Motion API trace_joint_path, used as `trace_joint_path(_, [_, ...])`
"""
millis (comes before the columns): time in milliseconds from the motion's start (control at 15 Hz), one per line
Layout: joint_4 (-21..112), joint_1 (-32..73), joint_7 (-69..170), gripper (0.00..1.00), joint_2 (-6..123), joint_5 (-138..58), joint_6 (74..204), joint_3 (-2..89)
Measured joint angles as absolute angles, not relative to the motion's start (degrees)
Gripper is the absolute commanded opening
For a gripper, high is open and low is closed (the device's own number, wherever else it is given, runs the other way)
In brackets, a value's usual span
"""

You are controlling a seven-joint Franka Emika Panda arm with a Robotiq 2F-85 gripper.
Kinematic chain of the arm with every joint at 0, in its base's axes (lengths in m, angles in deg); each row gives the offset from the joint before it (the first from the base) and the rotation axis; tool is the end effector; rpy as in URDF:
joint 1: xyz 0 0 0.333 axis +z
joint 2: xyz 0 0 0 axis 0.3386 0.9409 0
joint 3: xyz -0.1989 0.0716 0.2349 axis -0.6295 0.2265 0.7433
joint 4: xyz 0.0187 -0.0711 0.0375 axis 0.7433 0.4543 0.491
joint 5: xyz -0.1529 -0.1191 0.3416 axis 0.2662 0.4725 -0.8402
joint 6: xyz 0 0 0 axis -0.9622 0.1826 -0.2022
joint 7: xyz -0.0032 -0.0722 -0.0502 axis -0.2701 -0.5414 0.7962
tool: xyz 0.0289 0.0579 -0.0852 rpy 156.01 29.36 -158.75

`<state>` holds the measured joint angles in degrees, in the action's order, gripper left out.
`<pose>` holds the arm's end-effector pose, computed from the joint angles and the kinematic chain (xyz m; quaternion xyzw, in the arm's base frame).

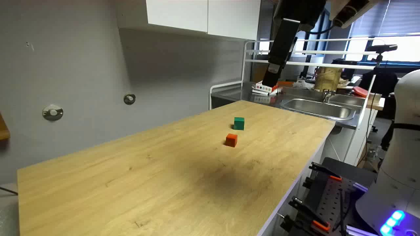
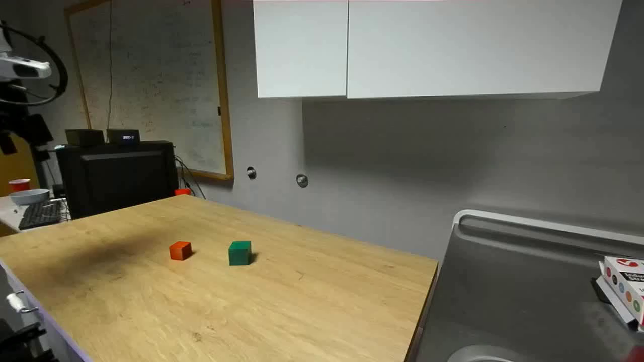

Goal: Put the orange block on the green one

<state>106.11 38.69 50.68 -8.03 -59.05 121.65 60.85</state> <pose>0.2596 0.1897 0.5040 -0.9789 -0.1609 -0.1023 0.0729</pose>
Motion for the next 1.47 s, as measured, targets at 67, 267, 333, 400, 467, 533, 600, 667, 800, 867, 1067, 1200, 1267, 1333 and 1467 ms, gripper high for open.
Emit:
trace_joint_path(67, [106.10, 38.69, 50.68, 1.00, -8.05, -59.05, 121.65, 60.85])
trace_joint_path(267, [106.10, 38.69, 50.68, 1.00, -8.05, -59.05, 121.65, 60.85])
trace_joint_path(333, [106.10, 38.69, 50.68, 1.00, -8.05, -59.05, 121.65, 60.85])
trace_joint_path(400, [106.10, 38.69, 50.68, 1.00, -8.05, -59.05, 121.65, 60.85])
trace_joint_path(467, [106.10, 38.69, 50.68, 1.00, -8.05, -59.05, 121.65, 60.85])
trace_joint_path(533, [106.10, 38.69, 50.68, 1.00, -8.05, -59.05, 121.65, 60.85])
trace_joint_path(600, [106.10, 38.69, 50.68, 1.00, -8.05, -59.05, 121.65, 60.85])
trace_joint_path(667, [106.10, 38.69, 50.68, 1.00, -8.05, -59.05, 121.65, 60.85])
trace_joint_path(800, [106.11, 38.69, 50.68, 1.00, -8.04, -59.05, 121.64, 60.85])
trace_joint_path(867, [106.11, 38.65, 50.68, 1.00, -8.01, -59.00, 121.64, 60.85])
trace_joint_path(1067, [106.28, 37.49, 50.68, 1.00, -7.65, -58.61, 122.52, 60.85])
trace_joint_path(1200, [106.86, 35.71, 50.68, 1.00, -7.00, -58.28, 125.23, 60.73])
trace_joint_path(1267, [107.31, 34.69, 50.71, 1.00, -6.44, -58.03, 127.48, 60.51])
trace_joint_path(1333, [107.83, 33.67, 50.76, 1.00, -5.74, -57.62, 129.99, 60.23])
trace_joint_path(1467, [109.06, 31.61, 50.86, 1.00, -3.71, -56.39, 135.39, 59.47])
